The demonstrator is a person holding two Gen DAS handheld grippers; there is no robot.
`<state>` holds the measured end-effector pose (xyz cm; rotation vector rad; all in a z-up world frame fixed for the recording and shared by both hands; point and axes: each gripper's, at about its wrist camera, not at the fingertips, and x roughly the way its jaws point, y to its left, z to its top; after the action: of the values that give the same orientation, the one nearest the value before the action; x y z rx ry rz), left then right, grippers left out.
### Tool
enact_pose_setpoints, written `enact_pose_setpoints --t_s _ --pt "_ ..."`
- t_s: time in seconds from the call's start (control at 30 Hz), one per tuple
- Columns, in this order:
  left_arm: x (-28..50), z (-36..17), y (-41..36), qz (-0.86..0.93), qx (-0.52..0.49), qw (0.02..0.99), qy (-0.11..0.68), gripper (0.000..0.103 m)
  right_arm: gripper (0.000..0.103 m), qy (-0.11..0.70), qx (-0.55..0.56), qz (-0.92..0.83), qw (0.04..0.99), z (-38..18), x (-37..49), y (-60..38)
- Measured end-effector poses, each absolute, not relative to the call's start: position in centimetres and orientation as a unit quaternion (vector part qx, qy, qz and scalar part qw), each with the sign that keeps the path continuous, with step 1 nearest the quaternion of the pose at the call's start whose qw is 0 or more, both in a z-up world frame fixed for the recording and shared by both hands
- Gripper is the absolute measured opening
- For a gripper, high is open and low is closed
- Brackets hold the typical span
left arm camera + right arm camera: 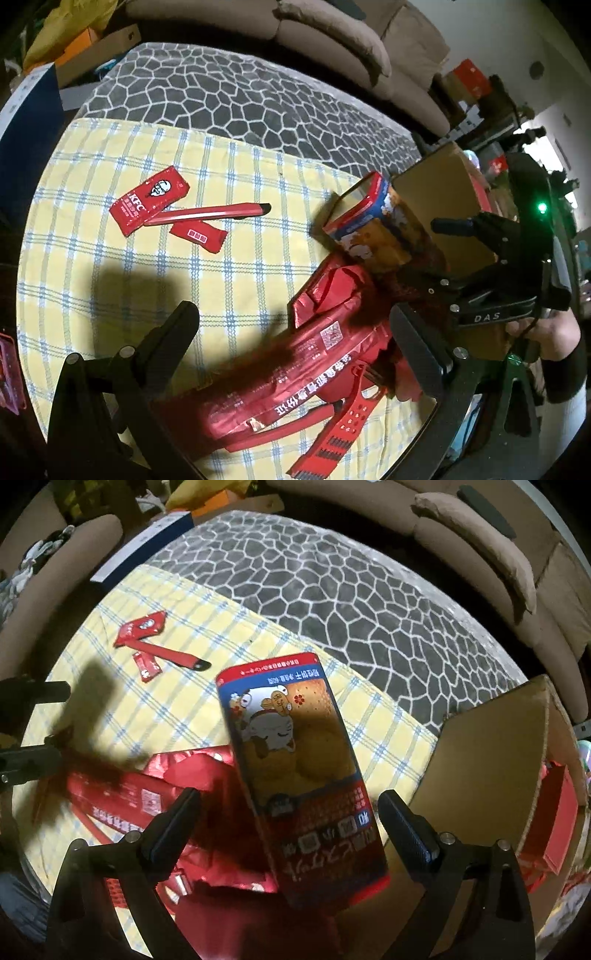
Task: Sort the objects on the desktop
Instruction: 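Close the right tool around the cookie tin, then lift the cookie tin with the right tool toward the cardboard box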
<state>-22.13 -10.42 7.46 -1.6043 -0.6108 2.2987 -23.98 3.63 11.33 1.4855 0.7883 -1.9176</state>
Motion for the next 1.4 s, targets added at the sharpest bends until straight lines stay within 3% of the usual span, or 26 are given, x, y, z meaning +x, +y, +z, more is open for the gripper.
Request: enact_pose_setpoints --t_s 0.3,0.43,0.9,1.23,1.4 --pt "-22.8 6.7 -9.2 0.788 -0.557 0.152 -0.214 0.103 0.097 0.3 0.572 -0.71 0.282 9.8 -25.1 3.3" --pt "-22.9 6.6 -8.4 0.785 -0.559 0.159 -0.214 0.103 0.083 0.308 0.567 -0.709 0.285 9.6 -24.9 3.2" --pt "-21.7 7.8 -4.9 0.78 -0.549 0.206 -0.216 0.103 0.076 0.232 0.555 -0.737 0.309 12.8 -24.5 5.2" --pt "-22.7 3.9 -7.0 0.695 -0.507 0.207 -0.466 0.103 0.075 0.18 0.555 -0.737 0.341 14.6 -22.4 6.7" --pt "-23.0 2.2 -6.1 0.659 -0.495 0.213 -0.525 0.103 0.075 0.15 0.554 -0.732 0.368 15.1 -20.8 7.2"
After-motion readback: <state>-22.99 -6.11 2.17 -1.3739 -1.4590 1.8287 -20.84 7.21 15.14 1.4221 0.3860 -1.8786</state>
